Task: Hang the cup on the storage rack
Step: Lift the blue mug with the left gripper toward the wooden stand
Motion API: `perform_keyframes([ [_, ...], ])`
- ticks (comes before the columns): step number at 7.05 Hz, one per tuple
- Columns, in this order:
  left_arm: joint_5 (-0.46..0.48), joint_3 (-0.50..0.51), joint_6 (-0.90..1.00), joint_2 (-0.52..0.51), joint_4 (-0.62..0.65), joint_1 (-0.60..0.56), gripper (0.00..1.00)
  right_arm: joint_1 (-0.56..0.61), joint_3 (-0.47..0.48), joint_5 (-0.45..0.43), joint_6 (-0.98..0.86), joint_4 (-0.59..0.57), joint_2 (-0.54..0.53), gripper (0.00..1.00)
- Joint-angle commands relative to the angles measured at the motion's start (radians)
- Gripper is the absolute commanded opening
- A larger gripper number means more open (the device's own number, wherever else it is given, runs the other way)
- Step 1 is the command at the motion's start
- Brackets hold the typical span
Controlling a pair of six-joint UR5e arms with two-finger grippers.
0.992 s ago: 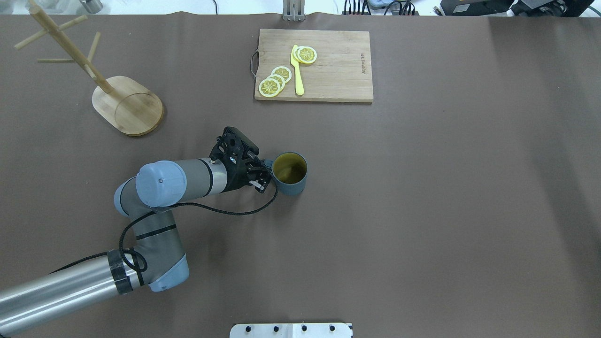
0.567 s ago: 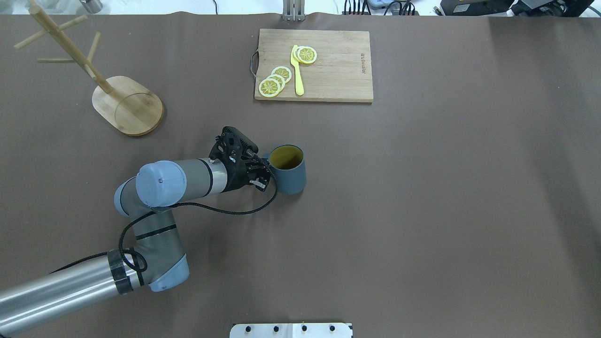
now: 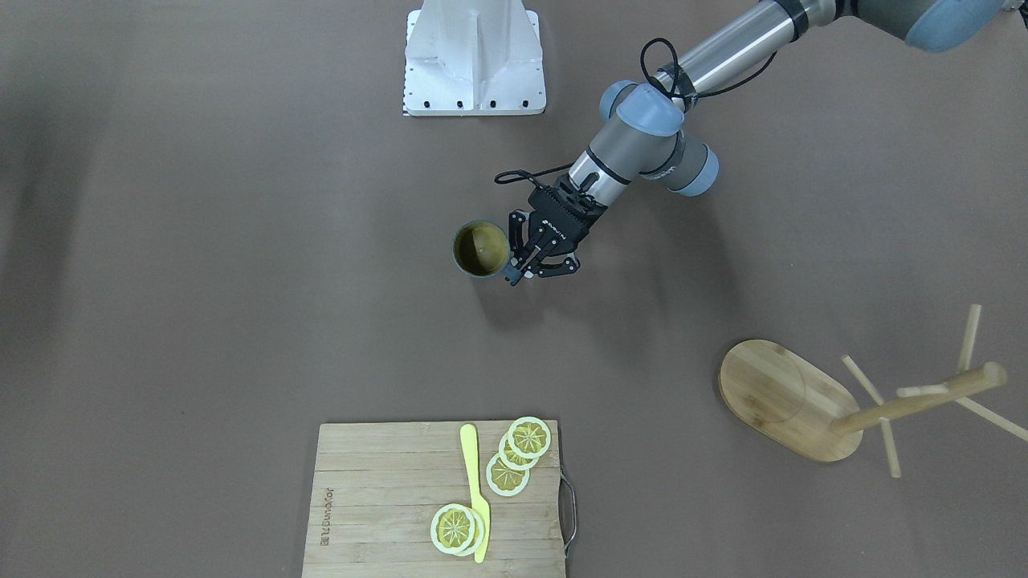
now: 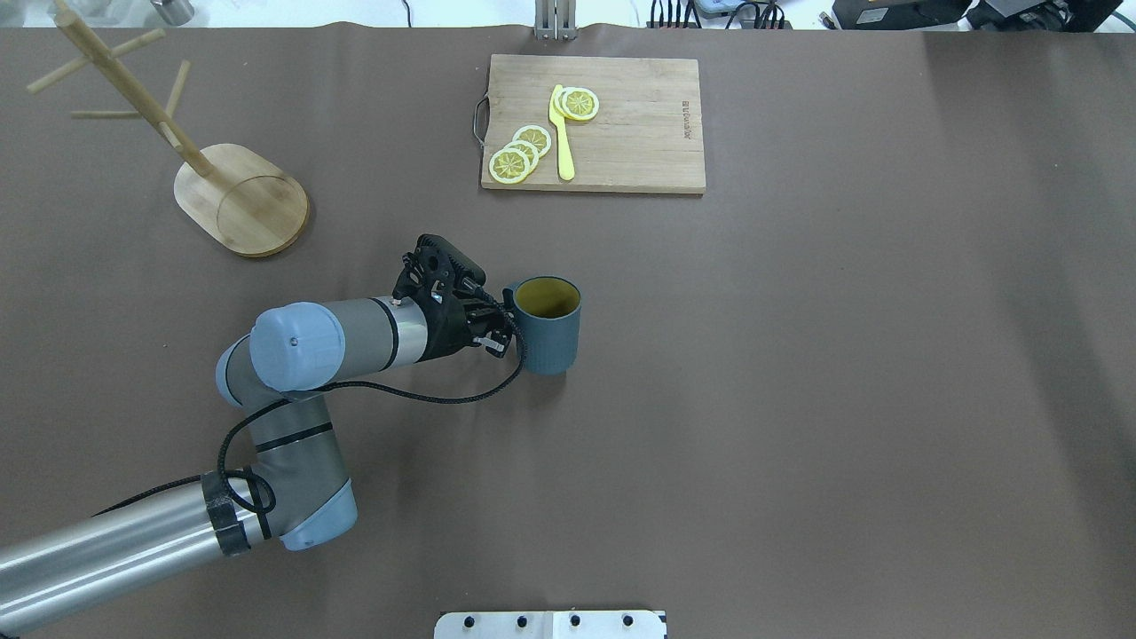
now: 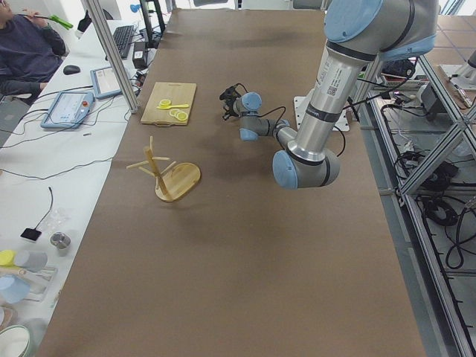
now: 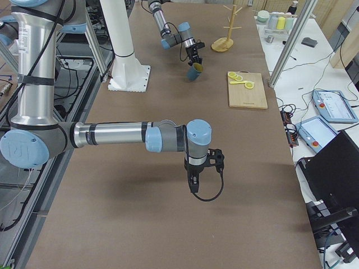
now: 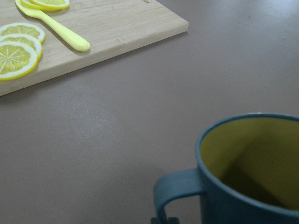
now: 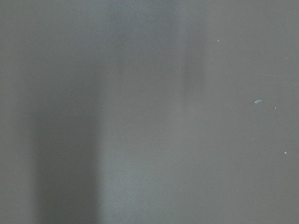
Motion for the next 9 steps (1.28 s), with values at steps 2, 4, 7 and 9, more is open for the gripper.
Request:
perform_keyframes([
  [2,0.000,-0.001,-0.201,0.008,-0.056,-0.025,0.00,0.000,-0.004,-0.001,-0.002,0.000,0.000,1.00],
  [4,-0.011,-0.007,-0.524,-0.003,-0.111,-0.052,0.00,0.000,-0.004,-0.001,-0.002,0.000,-0.003,1.00],
  [7,-0.002,-0.009,-0.963,-0.009,-0.266,-0.068,0.00,0.000,-0.003,-0.001,-0.002,0.000,-0.004,1.00],
  [9,0.065,-0.009,-1.158,-0.006,-0.341,-0.095,0.00,0.002,-0.003,0.001,-0.002,0.000,-0.004,1.00],
])
